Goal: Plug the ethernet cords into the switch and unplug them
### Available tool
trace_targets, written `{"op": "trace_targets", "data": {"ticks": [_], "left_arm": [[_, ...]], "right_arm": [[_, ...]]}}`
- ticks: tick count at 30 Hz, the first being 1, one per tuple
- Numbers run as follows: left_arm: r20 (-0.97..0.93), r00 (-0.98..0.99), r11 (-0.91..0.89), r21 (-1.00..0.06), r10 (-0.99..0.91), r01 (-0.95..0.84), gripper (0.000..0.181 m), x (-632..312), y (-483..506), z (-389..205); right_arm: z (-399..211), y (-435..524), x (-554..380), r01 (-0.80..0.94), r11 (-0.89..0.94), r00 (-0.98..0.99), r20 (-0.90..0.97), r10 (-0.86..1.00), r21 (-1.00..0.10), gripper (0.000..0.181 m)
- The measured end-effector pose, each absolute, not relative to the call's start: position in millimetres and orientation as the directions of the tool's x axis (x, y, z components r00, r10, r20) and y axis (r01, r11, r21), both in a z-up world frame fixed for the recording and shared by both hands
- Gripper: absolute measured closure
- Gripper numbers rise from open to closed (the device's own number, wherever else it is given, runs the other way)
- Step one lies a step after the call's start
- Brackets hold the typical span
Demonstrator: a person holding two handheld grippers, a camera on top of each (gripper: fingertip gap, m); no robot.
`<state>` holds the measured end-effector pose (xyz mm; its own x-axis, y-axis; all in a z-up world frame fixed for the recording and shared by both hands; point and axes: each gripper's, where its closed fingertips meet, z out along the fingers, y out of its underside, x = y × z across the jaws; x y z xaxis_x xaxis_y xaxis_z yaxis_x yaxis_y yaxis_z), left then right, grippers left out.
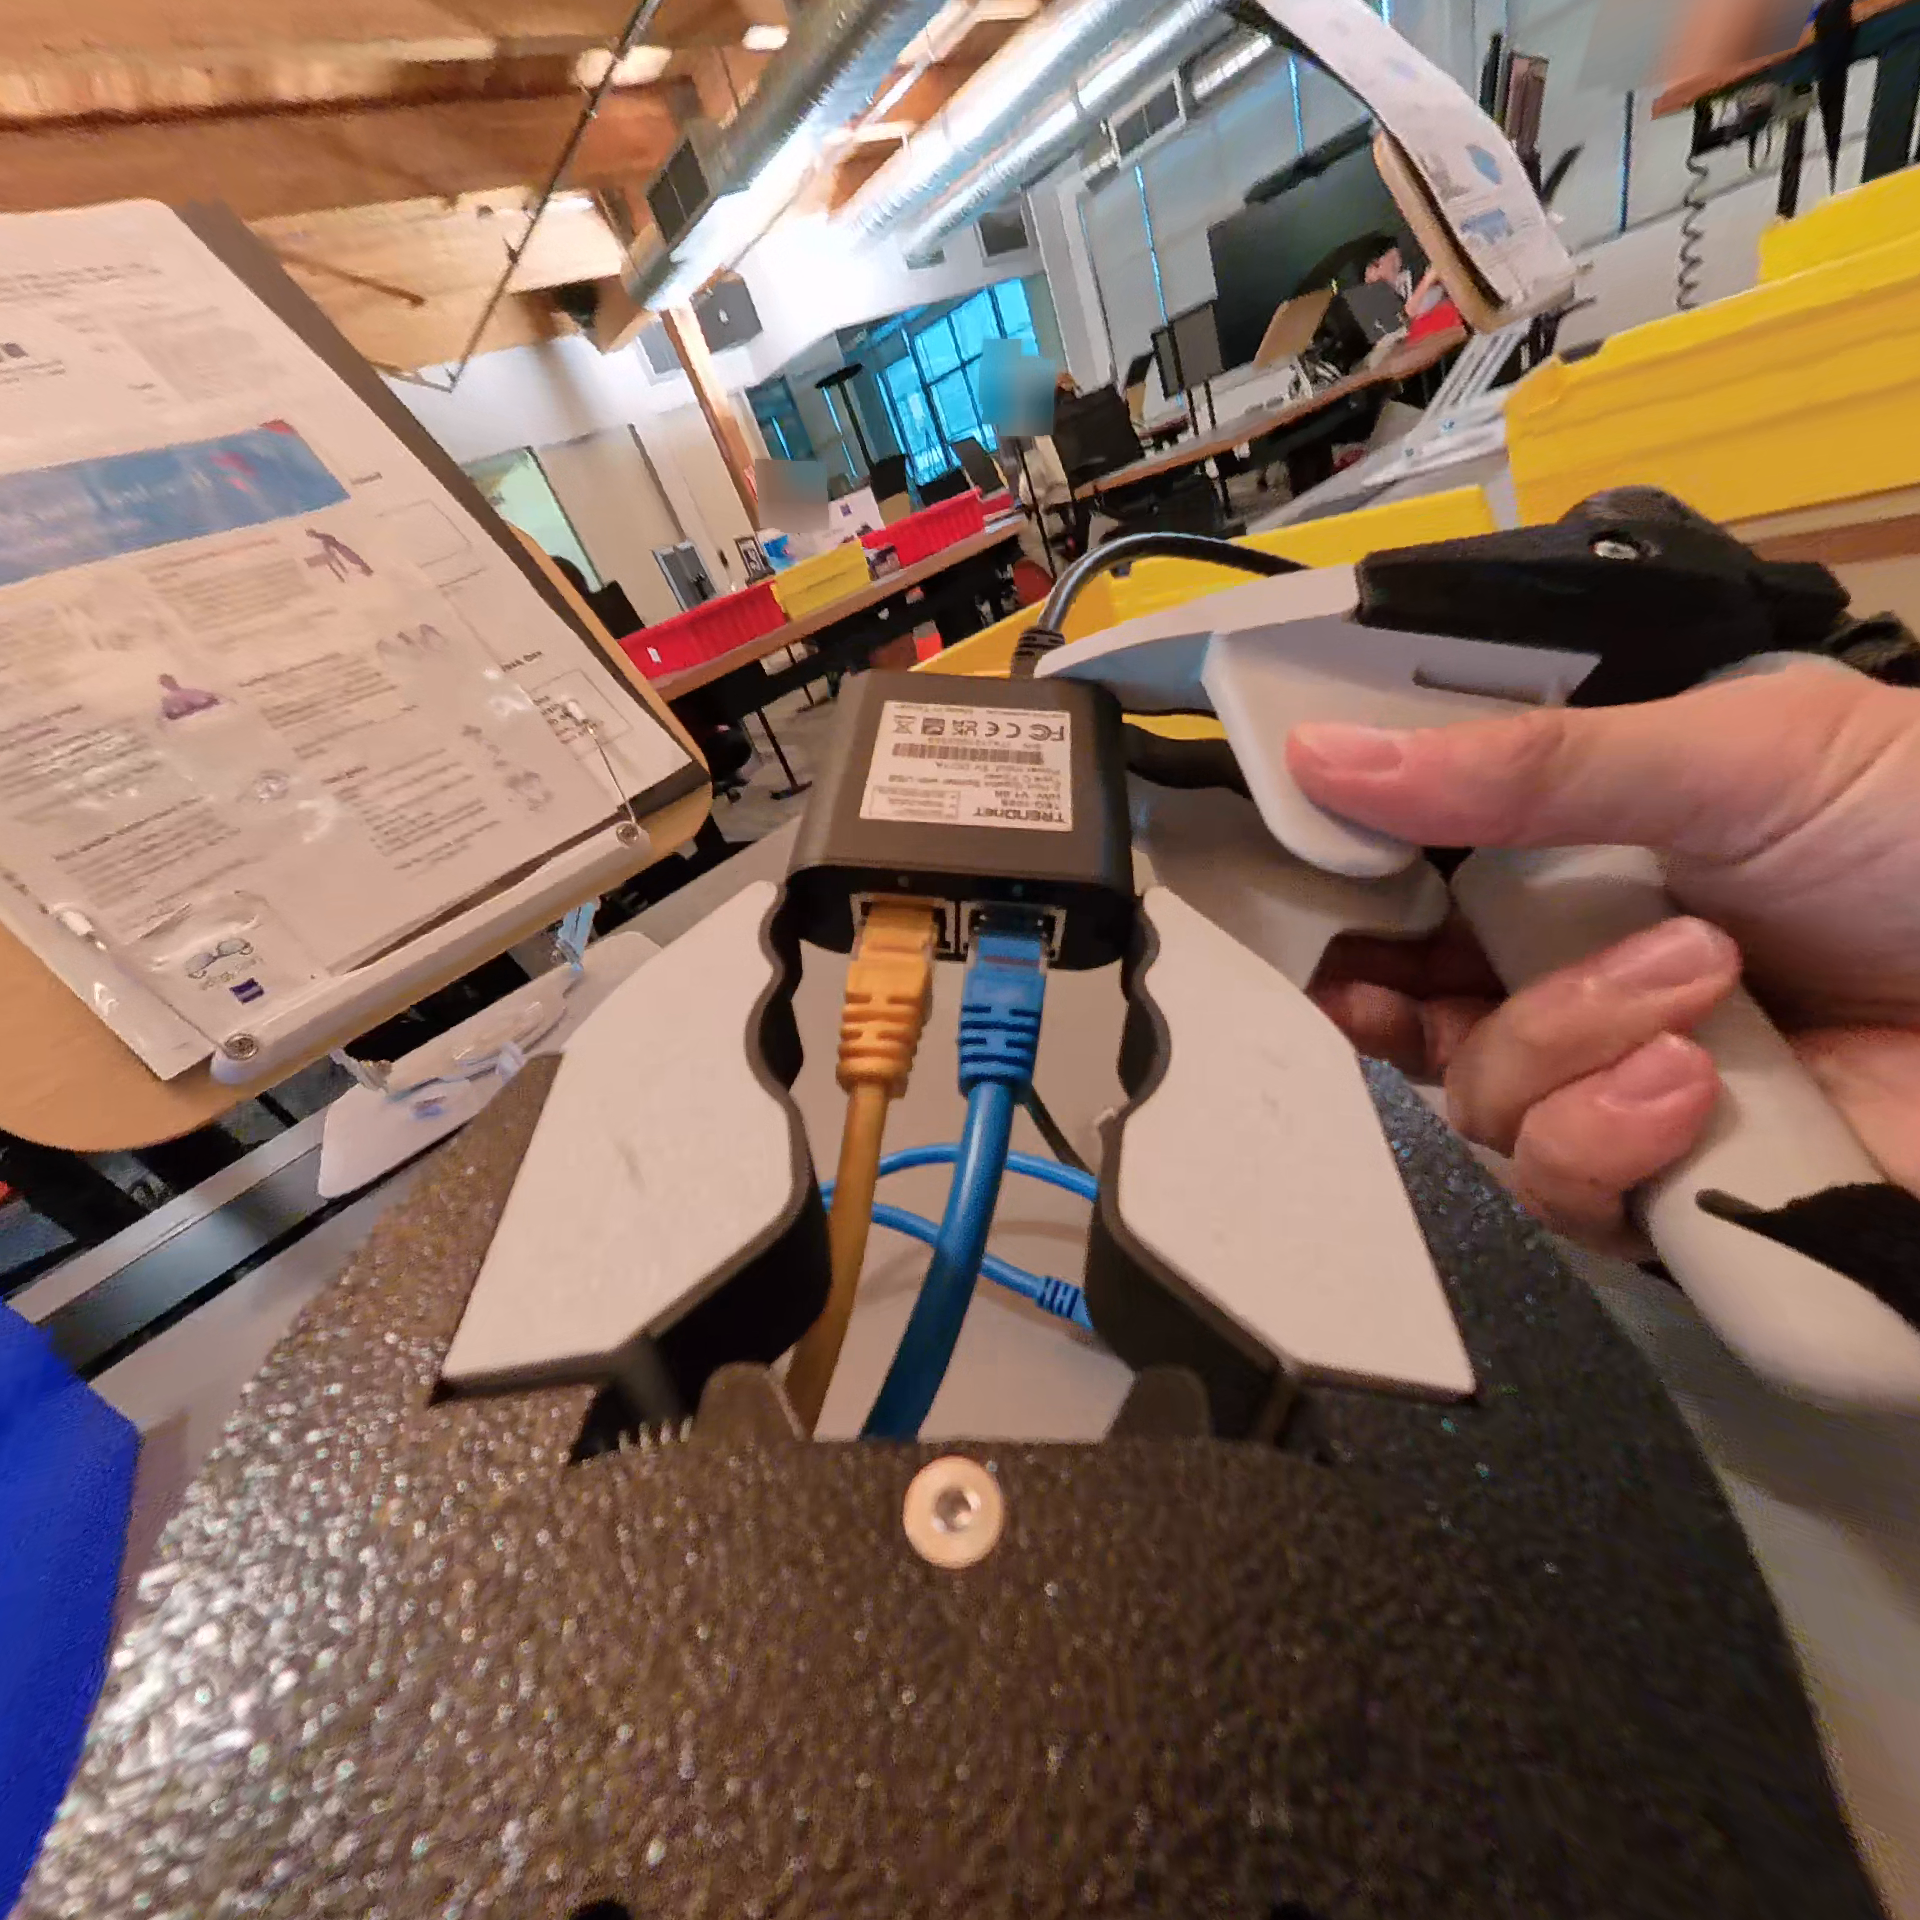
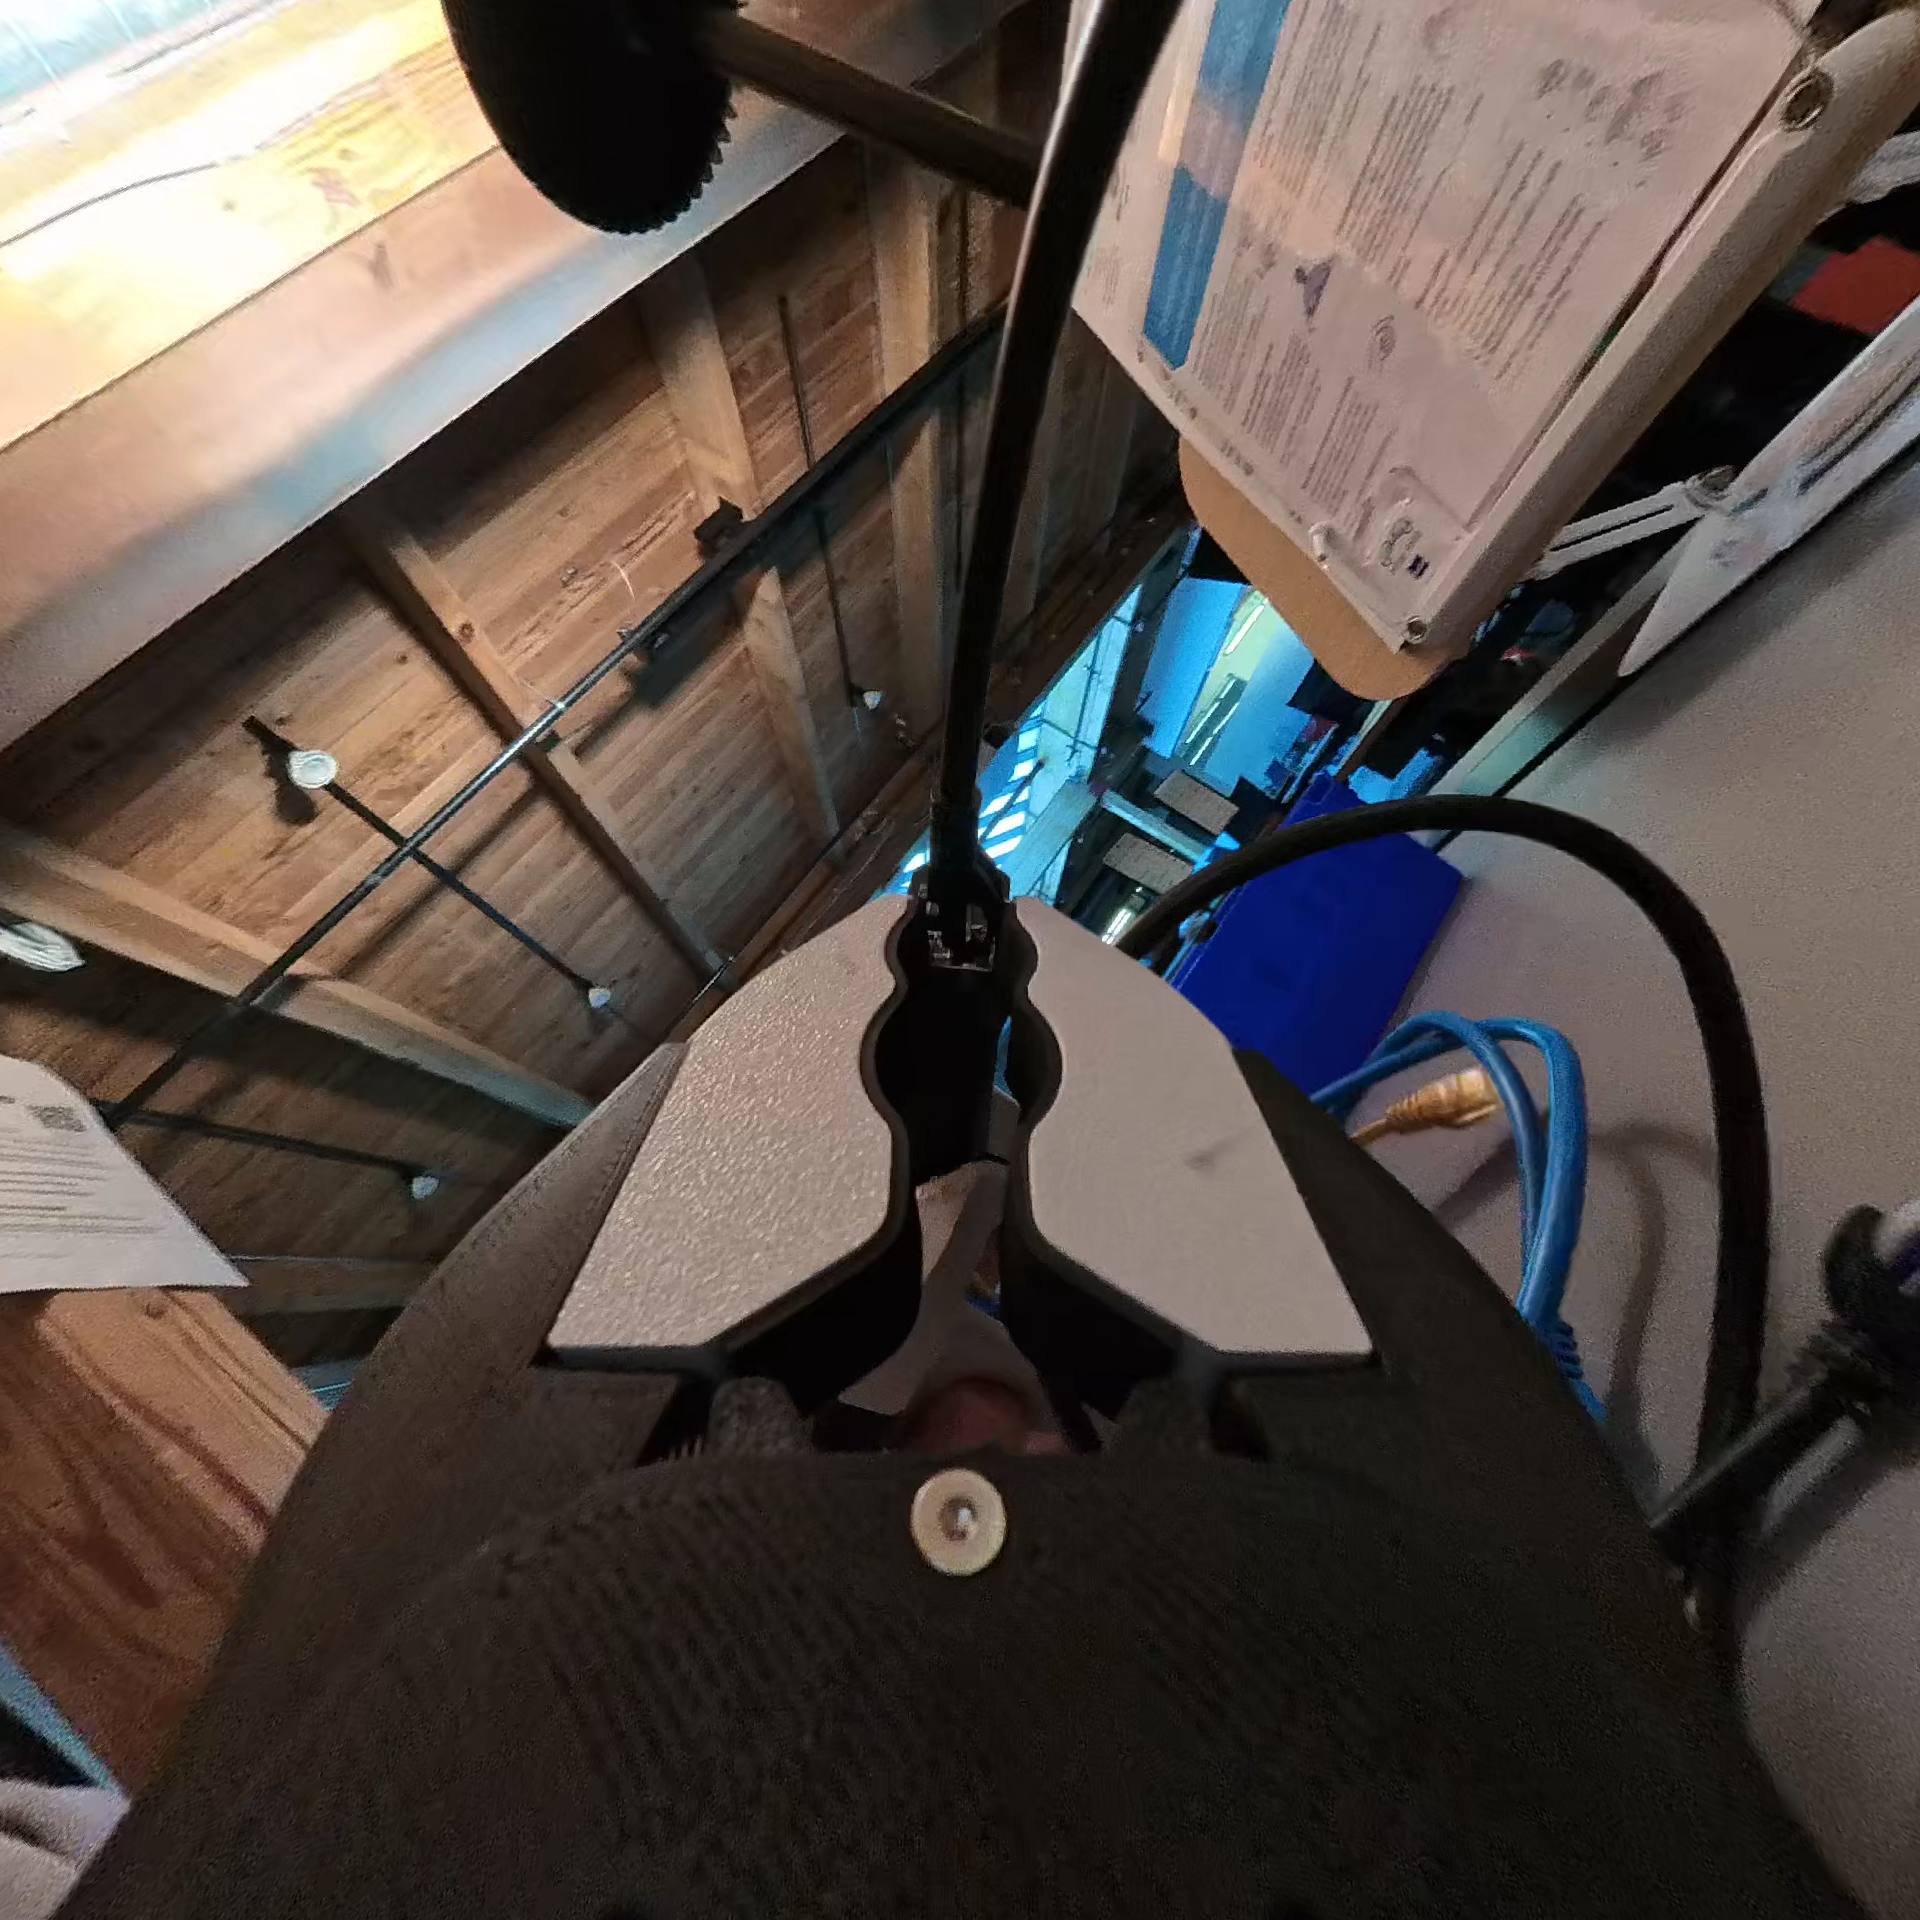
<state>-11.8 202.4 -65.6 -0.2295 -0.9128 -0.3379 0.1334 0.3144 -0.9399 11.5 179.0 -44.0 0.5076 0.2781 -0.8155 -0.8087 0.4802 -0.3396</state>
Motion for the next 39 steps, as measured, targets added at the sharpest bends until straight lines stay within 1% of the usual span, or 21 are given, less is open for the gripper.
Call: {"op": "trace_targets", "data": {"ticks": [3, 6, 7, 9, 11, 12, 14, 16, 17, 20, 21, 24, 26, 27, 30, 32, 33, 35, 36, 38, 39], "left_arm": [[-0.345, -0.228, 0.32, -0.937, -0.911, 0.138, 0.122, -12.8, 204.6, -64.5], [-0.34, -0.255, 0.319, -0.94, -0.905, 0.122, 0.122, -12.0, 204.9, -66.6], [-0.324, -0.259, 0.305, -0.946, -0.91, 0.112, 0.123, -11.1, 204.8, -68.4], [-0.302, -0.245, 0.28, -0.953, -0.921, 0.119, 0.123, -9.8, 204.4, -70.1], [-0.357, -0.211, 0.33, -0.932, -0.91, 0.151, 0.123, -10.5, 204.1, -69.1], [-0.362, -0.209, 0.335, -0.93, -0.909, 0.154, 0.123, -10.5, 203.7, -69.3], [-0.306, -0.228, 0.282, -0.95, -0.924, 0.133, 0.123, -9.4, 202.5, -71.1], [-0.208, -0.243, 0.188, -0.977, -0.947, 0.103, 0.123, -7.6, 200.3, -72.7], [-0.196, -0.236, 0.179, -0.979, -0.952, 0.094, 0.123, -6.7, 199.7, -73.9], [-0.414, -0.11, 0.4, -0.907, -0.903, 0.133, 0.122, -8.1, 203.1, -68.5], [-0.426, -0.1, 0.411, -0.901, -0.899, 0.141, 0.123, -8.9, 203.0, -66.9], [-0.355, -0.137, 0.337, -0.931, -0.925, 0.14, 0.123, -8.1, 204.1, -69.3], [-0.131, -0.239, 0.113, -0.99, -0.962, 0.086, 0.123, -7.2, 200.6, -72.9], [-0.07, -0.259, 0.055, -0.996, -0.963, 0.066, 0.123, -6.2, 199.4, -74.5], [-0.171, -0.206, 0.153, -0.983, -0.964, 0.102, 0.123, -6.2, 199.8, -71.4], [-0.306, -0.128, 0.292, -0.949, -0.943, 0.116, 0.123, -6.5, 203.9, -70.5], [-0.299, -0.125, 0.285, -0.951, -0.946, 0.122, 0.123, -7.2, 204.1, -70.2], [-0.152, -0.22, 0.136, -0.987, -0.964, 0.088, 0.123, -6.0, 201.4, -74.8], [-0.164, -0.226, 0.144, -0.984, -0.96, 0.102, 0.123, -6.1, 202.1, -74.4], [-0.259, -0.203, 0.233, -0.962, -0.944, 0.141, 0.123, -8.7, 205.0, -68.5], [-0.235, -0.238, 0.207, -0.969, -0.942, 0.138, 0.123, -9.6, 204.2, -65.7]], "right_arm": [[-43.7, 181.2, 11.0, -0.821, 0.45, 0.502, -0.82, 0.276, -0.352, 0.168], [-48.1, 181.2, 11.2, -0.783, 0.44, 0.559, -0.808, 0.188, -0.439, 0.168], [-48.9, 181.4, 12.0, -0.777, 0.441, 0.565, -0.807, 0.173, -0.449, 0.168], [-49.6, 181.7, 12.4, -0.77, 0.445, 0.575, -0.799, 0.177, -0.456, 0.167], [-47.7, 180.5, 10.4, -0.785, 0.445, 0.568, -0.789, 0.234, -0.432, 0.167], [-48.9, 180.0, 11.3, -0.781, 0.453, 0.568, -0.791, 0.227, -0.431, 0.168], [-49.2, 179.9, 12.8, -0.773, 0.45, 0.581, -0.785, 0.217, -0.447, 0.165], [-48.7, 179.6, 15.5, -0.759, 0.454, 0.596, -0.779, 0.195, -0.467, 0.168], [-48.8, 179.5, 16.6, -0.751, 0.457, 0.604, -0.776, 0.183, -0.477, 0.168], [-43.7, 179.4, 13.8, -0.755, 0.459, 0.607, -0.763, 0.22, -0.469, 0.167], [-43.4, 179.3, 13.8, -0.748, 0.457, 0.616, -0.759, 0.209, -0.481, 0.167], [-42.2, 181.2, 12.7, -0.708, 0.467, 0.658, -0.734, 0.166, -0.53, 0.169], [-44.6, 181.7, 15.4, -0.692, 0.467, 0.669, -0.732, 0.128, -0.551, 0.168], [-43.5, 181.8, 15.5, -0.678, 0.469, 0.682, -0.722, 0.115, -0.566, 0.168], [-39.7, 180.5, 14.9, -0.666, 0.469, 0.698, -0.706, 0.117, -0.58, 0.167], [-38.7, 181.4, 13.4, -0.675, 0.471, 0.692, -0.708, 0.137, -0.568, 0.168], [-39.9, 181.6, 13.9, -0.677, 0.473, 0.689, -0.712, 0.136, -0.564, 0.168], [-43.8, 181.1, 15.8, -0.671, 0.464, 0.694, -0.71, 0.119, -0.578, 0.168], [-41.1, 181.4, 14.5, -0.675, 0.465, 0.694, -0.707, 0.136, -0.573, 0.168], [-37.6, 181.4, 12.8, -0.741, 0.421, 0.64, -0.739, 0.211, -0.522, 0.168], [-35.2, 179.9, 12.6, -0.756, 0.412, 0.627, -0.744, 0.232, -0.509, 0.167]]}}
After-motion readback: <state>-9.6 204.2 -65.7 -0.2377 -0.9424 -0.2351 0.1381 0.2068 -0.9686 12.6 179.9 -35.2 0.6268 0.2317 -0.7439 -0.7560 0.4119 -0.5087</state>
